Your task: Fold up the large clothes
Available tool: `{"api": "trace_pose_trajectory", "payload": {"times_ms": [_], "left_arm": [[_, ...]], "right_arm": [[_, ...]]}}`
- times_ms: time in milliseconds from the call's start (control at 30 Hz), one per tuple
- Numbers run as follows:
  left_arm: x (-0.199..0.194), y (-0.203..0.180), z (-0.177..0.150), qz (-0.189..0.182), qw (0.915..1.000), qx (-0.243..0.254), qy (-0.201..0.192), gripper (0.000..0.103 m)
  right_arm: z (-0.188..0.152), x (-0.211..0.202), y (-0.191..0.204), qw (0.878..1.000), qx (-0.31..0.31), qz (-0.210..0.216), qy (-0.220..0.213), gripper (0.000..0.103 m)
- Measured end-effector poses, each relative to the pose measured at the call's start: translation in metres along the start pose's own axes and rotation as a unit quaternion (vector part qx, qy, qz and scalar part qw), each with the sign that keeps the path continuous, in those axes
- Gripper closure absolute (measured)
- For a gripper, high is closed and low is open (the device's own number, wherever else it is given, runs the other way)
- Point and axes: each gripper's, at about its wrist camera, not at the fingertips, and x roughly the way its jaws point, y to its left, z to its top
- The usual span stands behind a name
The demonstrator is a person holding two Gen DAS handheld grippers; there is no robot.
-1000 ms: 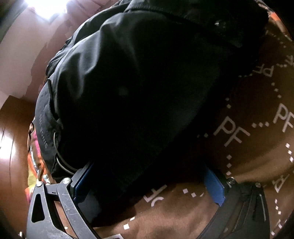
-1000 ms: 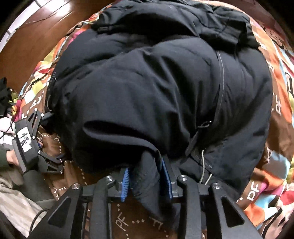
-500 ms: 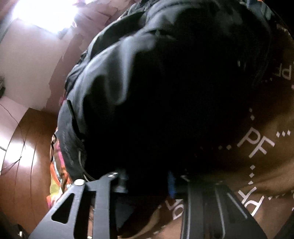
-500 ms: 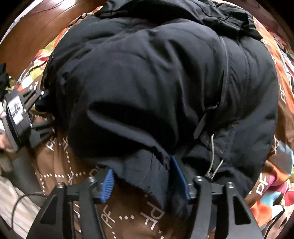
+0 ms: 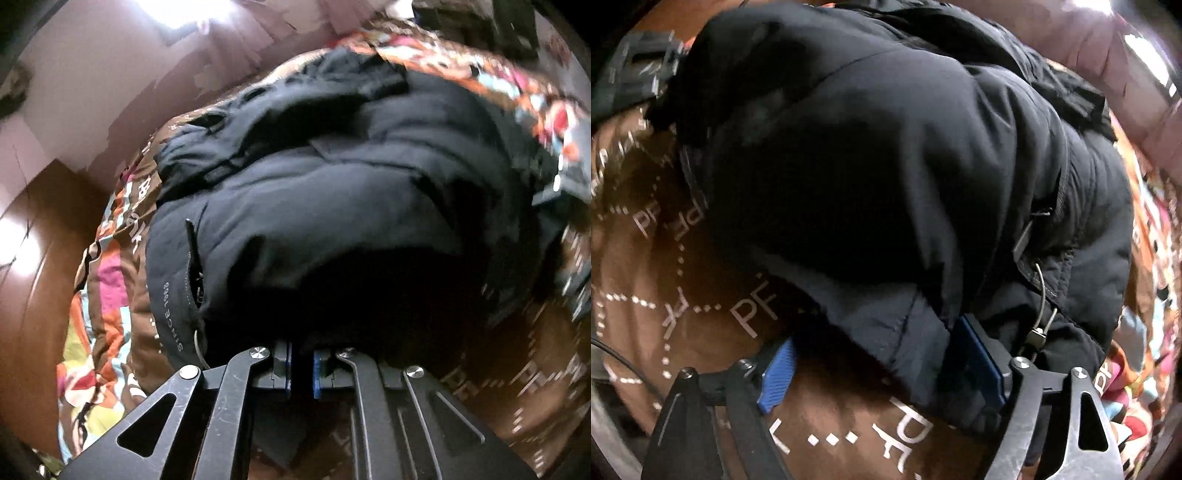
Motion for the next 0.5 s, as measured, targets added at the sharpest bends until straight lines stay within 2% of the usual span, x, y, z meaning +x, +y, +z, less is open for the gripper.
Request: {"api": "trace_pose_trajectory", "payload": {"times_ms": [100,167,267,333,367,400,433,467,500], "left_arm": [[-0.009,0.011,0.016,-0.003,0.9996,-0.017,-0.022,0.096],[-0.017,0.019,0.026,-0.003,0.999,-0.024,-0.038,0.097],[-0.024,0.027,0.041,-0.001,0.9979,-0.031,-0.056,0.097],[-0.025,0.028,0.046,-0.002,0.9976,-0.035,-0.06,0.097],[-0.026,0.03,0.049,-0.004,0.9974,-0.037,-0.061,0.097],[-0.025,0.032,0.051,-0.005,0.9973,-0.039,-0.063,0.097],[-0.026,0.034,0.054,-0.005,0.9969,-0.042,-0.066,0.097],[-0.027,0.037,0.056,-0.004,0.9967,-0.044,-0.068,0.098],[-0.027,0.04,0.057,-0.005,0.9965,-0.046,-0.07,0.098]], "right_arm": [[-0.002,0.007,0.013,0.999,-0.018,-0.045,-0.014,0.014],[0.0,0.012,0.019,0.994,-0.027,-0.097,-0.031,0.015],[0.003,0.014,0.02,0.988,-0.017,-0.146,-0.046,0.018],[0.007,0.014,0.016,0.983,-0.012,-0.177,-0.051,0.039],[0.01,0.012,0.012,0.981,-0.009,-0.188,-0.052,0.057],[0.013,0.007,0.007,0.981,-0.004,-0.185,-0.054,0.069],[0.018,-0.001,-0.005,0.984,0.012,-0.165,-0.059,0.073],[0.02,-0.009,-0.013,0.987,0.025,-0.144,-0.063,0.084],[0.023,-0.014,-0.022,0.989,0.034,-0.129,-0.064,0.089]]}}
